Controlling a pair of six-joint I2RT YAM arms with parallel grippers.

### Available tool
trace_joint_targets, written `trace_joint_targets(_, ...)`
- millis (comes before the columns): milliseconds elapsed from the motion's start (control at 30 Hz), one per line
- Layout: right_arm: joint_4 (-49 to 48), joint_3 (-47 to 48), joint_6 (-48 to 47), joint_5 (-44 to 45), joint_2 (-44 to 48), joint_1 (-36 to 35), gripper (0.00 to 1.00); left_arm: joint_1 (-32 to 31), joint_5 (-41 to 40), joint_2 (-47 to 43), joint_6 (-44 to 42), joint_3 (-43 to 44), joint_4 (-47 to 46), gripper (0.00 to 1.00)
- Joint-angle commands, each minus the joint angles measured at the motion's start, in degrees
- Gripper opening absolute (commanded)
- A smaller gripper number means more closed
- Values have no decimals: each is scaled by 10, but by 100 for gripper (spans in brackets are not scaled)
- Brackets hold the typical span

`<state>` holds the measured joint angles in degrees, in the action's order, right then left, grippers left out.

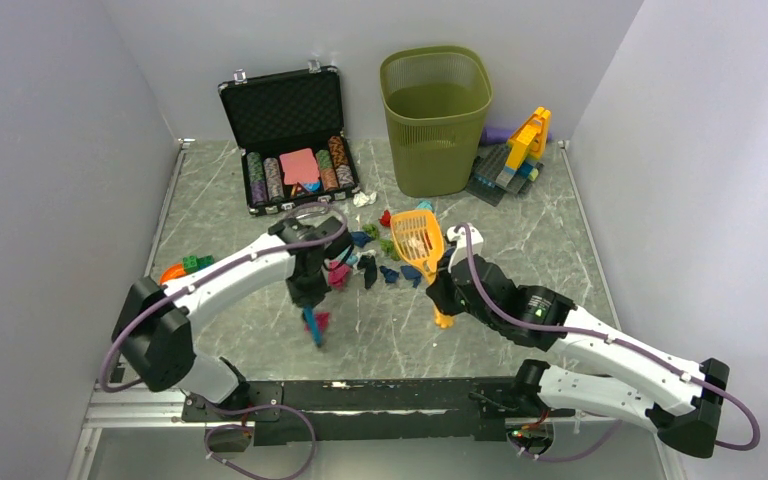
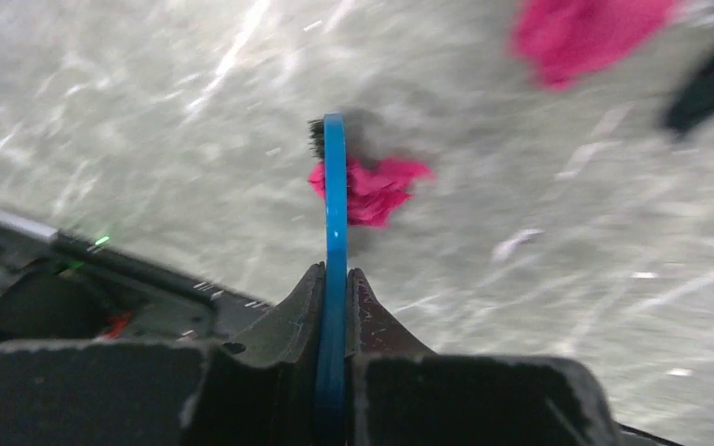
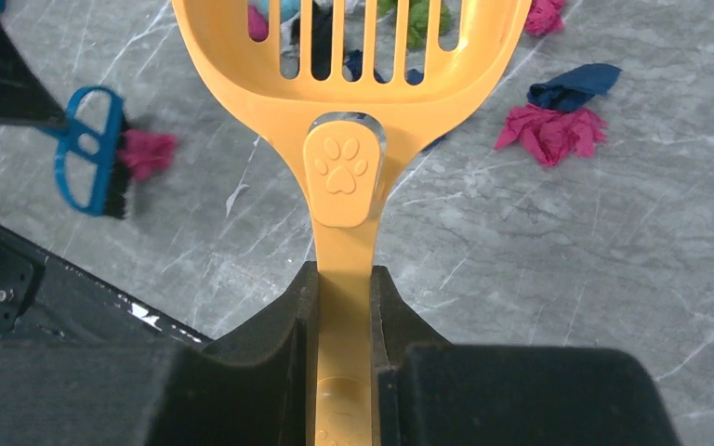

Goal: Sweep away the paper scraps from the table

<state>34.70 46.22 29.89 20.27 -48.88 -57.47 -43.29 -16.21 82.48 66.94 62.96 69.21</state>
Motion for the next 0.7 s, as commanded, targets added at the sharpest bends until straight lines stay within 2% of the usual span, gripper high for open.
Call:
trace_joint_targets(0,40,24,54,63,3,0,0,3,13,58,-15,105,-140,0)
trace_joint_targets(67,60,26,76,80,0,0,0,19,57,101,-75,153,-202,0)
trace_joint_targets(133,86,34,97,94,-7,0,0,33,106,143,-123,210,-208,0)
trace_joint_targets(267,165,57,147,138,-24,0,0,33,50,170,-155,294,-119,0)
trace_joint_targets(467,214,67,171,162,-27,0,0,32,-20,77,-215,251,-67,0)
trace_joint_targets(567,196,63,162,153,-16,2,0,32,-59,38,-299,244,-77,0)
trace_joint_targets(667,175,59,147,140,-6,2,0,31,-90,13,-427,232,-141,0)
